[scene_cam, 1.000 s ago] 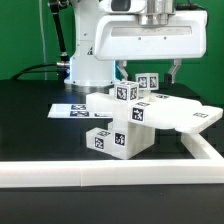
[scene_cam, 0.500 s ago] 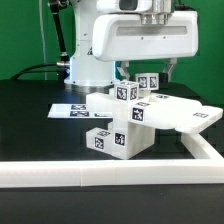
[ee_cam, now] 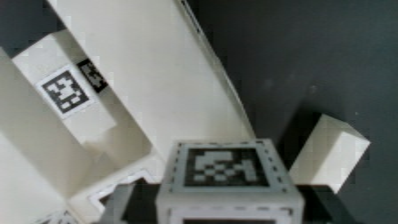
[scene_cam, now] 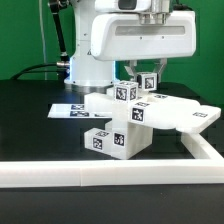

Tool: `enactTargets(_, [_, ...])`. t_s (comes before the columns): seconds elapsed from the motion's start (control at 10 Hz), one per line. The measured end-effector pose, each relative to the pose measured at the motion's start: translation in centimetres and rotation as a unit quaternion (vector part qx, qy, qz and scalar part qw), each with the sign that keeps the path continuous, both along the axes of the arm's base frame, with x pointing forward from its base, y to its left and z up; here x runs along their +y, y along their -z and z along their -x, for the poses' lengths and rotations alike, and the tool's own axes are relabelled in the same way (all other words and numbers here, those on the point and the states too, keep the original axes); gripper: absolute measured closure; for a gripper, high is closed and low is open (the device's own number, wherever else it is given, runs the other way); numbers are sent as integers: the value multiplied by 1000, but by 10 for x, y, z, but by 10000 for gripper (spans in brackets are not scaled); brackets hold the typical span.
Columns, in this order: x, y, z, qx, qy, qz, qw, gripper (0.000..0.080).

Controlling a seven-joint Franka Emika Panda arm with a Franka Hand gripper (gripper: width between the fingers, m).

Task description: Assemble chair

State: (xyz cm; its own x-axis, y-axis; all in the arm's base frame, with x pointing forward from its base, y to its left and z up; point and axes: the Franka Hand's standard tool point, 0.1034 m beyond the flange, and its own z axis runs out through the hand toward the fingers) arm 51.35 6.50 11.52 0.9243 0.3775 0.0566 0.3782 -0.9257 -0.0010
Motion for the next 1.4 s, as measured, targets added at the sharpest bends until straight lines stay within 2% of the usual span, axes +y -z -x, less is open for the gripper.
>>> enactTargets(0.4, [0, 1, 0, 4, 127, -7, 992, 518])
enactTargets(0.7, [-2, 1, 0, 7, 262, -13, 965, 518])
enactTargets(0.9, [2, 1, 0, 11, 385, -22, 923, 518])
enactTargets(1.2, [1, 2, 0, 13, 472, -27, 881, 518])
enactTargets(1.4, [2, 2, 0, 15, 535, -32, 844, 518])
